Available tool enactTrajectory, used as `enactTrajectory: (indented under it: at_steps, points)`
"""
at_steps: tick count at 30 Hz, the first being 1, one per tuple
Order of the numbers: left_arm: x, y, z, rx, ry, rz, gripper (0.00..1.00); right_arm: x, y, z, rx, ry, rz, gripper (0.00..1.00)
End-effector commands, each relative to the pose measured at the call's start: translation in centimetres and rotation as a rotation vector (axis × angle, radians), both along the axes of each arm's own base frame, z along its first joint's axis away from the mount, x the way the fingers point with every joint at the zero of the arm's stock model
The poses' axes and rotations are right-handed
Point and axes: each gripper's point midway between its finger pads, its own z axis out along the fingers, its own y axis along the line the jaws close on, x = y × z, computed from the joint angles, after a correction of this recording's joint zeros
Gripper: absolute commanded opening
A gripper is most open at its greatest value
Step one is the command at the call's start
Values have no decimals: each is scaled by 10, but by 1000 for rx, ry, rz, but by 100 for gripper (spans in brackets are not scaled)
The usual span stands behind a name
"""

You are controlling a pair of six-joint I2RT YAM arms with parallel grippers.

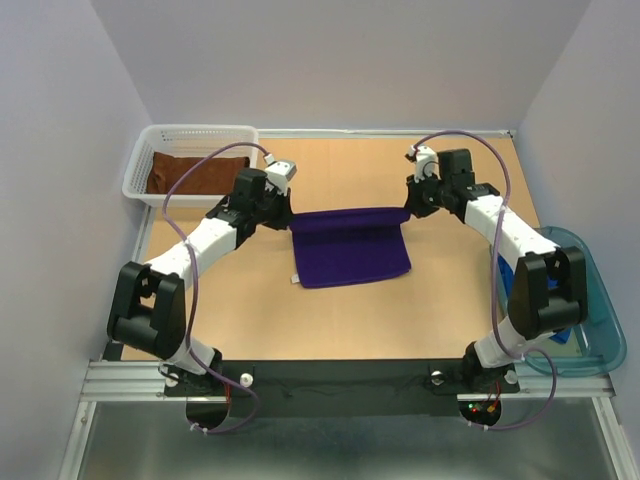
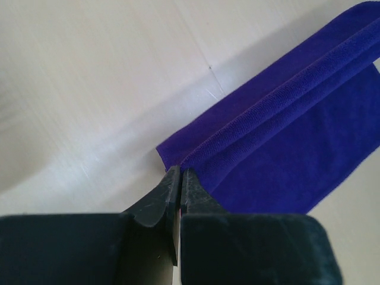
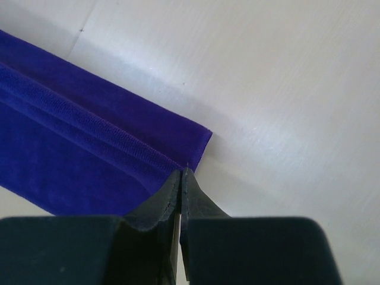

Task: Fold and stack the towels
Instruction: Fold the towel

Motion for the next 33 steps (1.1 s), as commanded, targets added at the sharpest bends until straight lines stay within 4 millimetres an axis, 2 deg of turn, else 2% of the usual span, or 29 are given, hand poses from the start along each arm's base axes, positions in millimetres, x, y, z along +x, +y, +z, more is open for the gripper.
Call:
enactTrajectory:
  at_steps: [1, 2, 5, 8, 12, 16, 25, 30, 33]
  points:
    - [-26, 18, -1, -28, 76, 105, 0, -3, -11, 16, 21, -39, -83, 0]
    - [-31, 20, -2, -31, 90, 119, 0, -9, -9, 11, 50, -8, -99, 0]
    - [-49, 19, -19, -61, 173, 149, 0, -18, -8, 4, 79, 27, -135, 0]
    - [-69, 20, -40, -69, 254, 177, 0, -28, -11, -10, 100, 84, -205, 1]
    - [-85, 9, -44, -92, 281, 177, 0, -29, -15, -15, 111, 108, -259, 0]
    - [-94, 1, -41, -103, 275, 181, 0, -27, -14, -13, 126, 112, -279, 0]
    - [-101, 6, -44, -96, 273, 227, 0, -30, -11, -4, 150, 98, -277, 0]
    - [-108, 6, -56, -74, 302, 231, 0, -42, -7, -17, 180, 153, -282, 1]
    - [-118, 5, -70, -68, 347, 246, 0, -57, -9, -38, 180, 216, -311, 1]
